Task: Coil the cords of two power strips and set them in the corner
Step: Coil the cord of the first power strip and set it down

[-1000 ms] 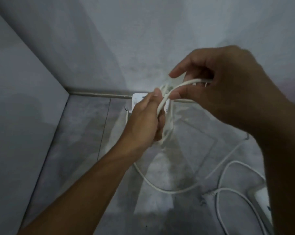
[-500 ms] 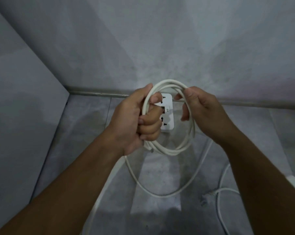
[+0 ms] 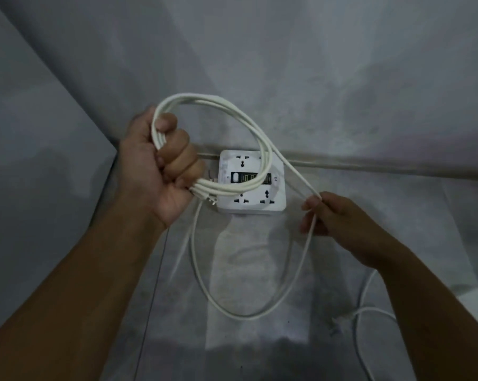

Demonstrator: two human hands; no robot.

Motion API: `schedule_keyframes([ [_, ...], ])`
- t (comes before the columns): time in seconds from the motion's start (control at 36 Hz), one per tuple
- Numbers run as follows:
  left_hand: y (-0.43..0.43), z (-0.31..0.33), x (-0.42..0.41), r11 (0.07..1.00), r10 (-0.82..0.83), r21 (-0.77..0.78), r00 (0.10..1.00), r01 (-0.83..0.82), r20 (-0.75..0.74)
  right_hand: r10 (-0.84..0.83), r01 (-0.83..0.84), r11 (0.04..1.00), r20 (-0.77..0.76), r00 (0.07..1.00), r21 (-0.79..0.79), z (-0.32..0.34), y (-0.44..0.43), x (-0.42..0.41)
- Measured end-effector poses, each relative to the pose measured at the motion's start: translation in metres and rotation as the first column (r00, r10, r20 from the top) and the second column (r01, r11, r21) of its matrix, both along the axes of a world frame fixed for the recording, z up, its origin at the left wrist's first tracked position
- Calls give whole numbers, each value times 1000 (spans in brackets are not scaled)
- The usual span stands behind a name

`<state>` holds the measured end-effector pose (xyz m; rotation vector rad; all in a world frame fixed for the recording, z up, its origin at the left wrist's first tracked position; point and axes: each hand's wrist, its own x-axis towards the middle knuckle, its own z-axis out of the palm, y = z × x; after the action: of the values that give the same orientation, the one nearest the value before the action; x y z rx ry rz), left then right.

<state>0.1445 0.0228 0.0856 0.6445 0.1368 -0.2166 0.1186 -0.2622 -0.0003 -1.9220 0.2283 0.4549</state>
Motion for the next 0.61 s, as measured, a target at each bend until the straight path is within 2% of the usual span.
schedule_keyframes([
  [0.11,-8,-5,-3,1000,20,25,1000,-19,-14,-141,161,955,-95,985,249,-1,12,-7],
  [0.19,-13,-4,-3,998,44,45,999,-44,-15,-233,261,916,-127,964,304,-2,23,-9],
  [0.25,-15,-1,-2,995,77,58,997,-76,-11,-233,269,916,-149,961,298,-4,29,-10],
  [0.31,-16,3,-2,989,127,74,992,-127,-2,-157,210,931,-191,969,299,-3,36,-13],
  [0.44,-18,11,0,960,258,105,965,-261,38,151,-96,969,-232,961,229,3,47,-21],
  [0.56,-24,12,1,926,330,162,939,-341,93,306,-263,947,-270,913,185,9,51,-25],
  [0.61,-30,11,1,909,343,205,931,-362,125,374,-358,927,-275,886,106,15,54,-24],
])
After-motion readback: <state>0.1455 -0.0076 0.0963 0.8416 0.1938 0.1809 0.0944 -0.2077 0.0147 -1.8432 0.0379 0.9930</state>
